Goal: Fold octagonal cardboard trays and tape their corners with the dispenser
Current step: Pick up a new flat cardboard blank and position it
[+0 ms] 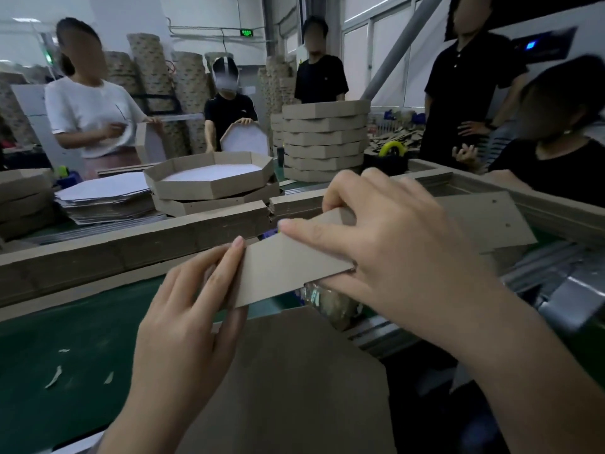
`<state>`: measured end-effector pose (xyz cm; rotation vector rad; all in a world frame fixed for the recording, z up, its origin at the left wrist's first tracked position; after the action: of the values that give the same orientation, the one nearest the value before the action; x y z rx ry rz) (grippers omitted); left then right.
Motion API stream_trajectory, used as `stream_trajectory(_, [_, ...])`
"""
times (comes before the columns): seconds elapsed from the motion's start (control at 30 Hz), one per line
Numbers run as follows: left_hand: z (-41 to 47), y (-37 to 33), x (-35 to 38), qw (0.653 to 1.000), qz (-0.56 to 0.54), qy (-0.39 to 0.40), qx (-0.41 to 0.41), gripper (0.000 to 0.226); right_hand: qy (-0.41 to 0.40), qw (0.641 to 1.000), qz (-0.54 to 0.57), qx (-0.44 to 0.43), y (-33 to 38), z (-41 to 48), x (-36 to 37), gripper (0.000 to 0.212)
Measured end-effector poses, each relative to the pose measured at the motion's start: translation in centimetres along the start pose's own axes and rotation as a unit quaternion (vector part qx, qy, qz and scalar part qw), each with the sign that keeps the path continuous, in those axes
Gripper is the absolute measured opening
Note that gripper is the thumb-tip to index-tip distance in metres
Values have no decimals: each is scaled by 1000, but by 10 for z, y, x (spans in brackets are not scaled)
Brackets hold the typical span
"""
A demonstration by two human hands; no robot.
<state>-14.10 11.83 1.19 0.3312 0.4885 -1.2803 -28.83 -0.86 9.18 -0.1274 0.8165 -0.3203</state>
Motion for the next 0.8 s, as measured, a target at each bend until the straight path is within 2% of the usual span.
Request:
stream_trajectory(0.13, [11, -18, 2, 997, -61, -48, 12, 44, 19, 999, -47, 0, -3, 0, -33, 55])
stream_trajectory(0.4, [28, -55, 2, 985, -146, -83, 39, 45, 36, 993, -110, 26, -13, -18, -80, 68])
stream_trajectory(0.5, [21, -56, 5, 983, -160, -78, 46, 41, 68, 994, -66, 48, -15, -30, -69, 68])
stream_trajectory(0.67, [5, -42, 17, 988, -149, -36, 31, 42, 112, 982, 122, 94, -26, -43, -17, 69])
stream_trajectory(0.8, [-10, -7, 34, 993, -110, 49, -21, 51, 92, 969, 204, 109, -34, -52, 35, 66])
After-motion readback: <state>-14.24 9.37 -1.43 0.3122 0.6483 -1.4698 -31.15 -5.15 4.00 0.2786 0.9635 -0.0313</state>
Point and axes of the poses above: each hand's wrist, its own z-axis towards the middle knuckle, its own x-axis out of the palm, y = z × x, the point moved 4 cm from there along z, towards the middle knuckle, and after that the axes turned 4 degrees about z, right-handed, at the moved point
